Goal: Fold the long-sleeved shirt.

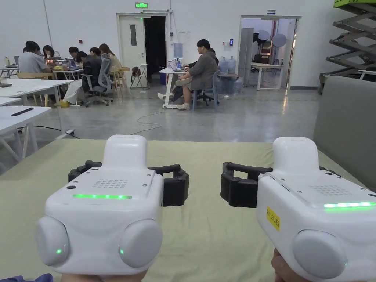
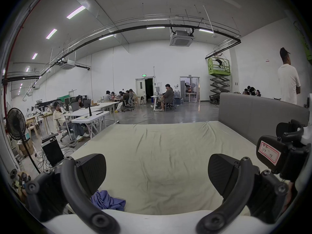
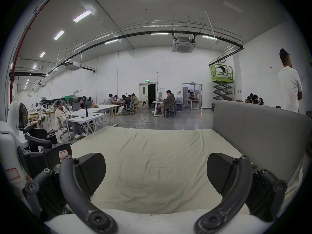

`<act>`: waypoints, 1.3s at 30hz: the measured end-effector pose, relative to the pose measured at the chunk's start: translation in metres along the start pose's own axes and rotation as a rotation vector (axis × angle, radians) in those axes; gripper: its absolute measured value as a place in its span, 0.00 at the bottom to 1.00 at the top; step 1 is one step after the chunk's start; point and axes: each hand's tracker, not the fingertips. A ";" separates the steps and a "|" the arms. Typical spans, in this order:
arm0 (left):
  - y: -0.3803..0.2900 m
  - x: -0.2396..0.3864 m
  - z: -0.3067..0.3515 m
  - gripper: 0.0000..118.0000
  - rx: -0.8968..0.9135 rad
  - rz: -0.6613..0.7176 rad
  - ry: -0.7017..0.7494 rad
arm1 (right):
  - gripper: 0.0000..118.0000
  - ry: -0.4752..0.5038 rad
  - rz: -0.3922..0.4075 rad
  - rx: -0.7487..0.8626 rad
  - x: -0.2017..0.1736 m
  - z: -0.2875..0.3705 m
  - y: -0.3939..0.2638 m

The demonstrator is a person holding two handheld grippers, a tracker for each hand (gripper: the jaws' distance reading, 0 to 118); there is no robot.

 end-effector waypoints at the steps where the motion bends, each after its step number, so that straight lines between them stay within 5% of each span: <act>1: 0.000 0.000 0.000 1.00 0.001 -0.004 0.000 | 1.00 0.001 0.001 0.001 0.000 0.000 0.000; 16: 0.001 -0.007 0.001 1.00 0.001 0.019 0.011 | 1.00 0.000 0.005 -0.001 0.000 0.001 -0.001; 18: 0.000 -0.007 0.001 1.00 0.009 0.022 0.010 | 0.94 0.008 0.003 0.010 0.001 0.002 -0.002; 19: -0.001 -0.008 0.002 0.96 0.019 0.026 0.004 | 0.85 0.015 0.006 0.016 0.001 0.003 -0.002; 20: -0.001 -0.008 0.003 0.72 0.030 0.025 0.000 | 0.59 0.021 0.008 0.023 0.001 0.005 -0.003; 21: -0.001 -0.007 0.002 0.31 0.043 0.007 0.002 | 0.32 0.021 0.013 0.019 0.001 0.004 -0.003; 22: -0.002 -0.005 -0.002 0.06 0.021 -0.014 0.005 | 0.10 0.019 0.018 0.011 0.000 0.003 -0.003; 35: -0.016 -0.051 0.001 0.06 0.000 0.174 -0.124 | 0.00 0.057 -0.012 0.011 -0.015 -0.015 -0.012; 39: -0.019 -0.103 0.019 0.06 -0.021 0.080 0.106 | 0.00 0.290 -0.046 -0.067 -0.078 -0.044 -0.014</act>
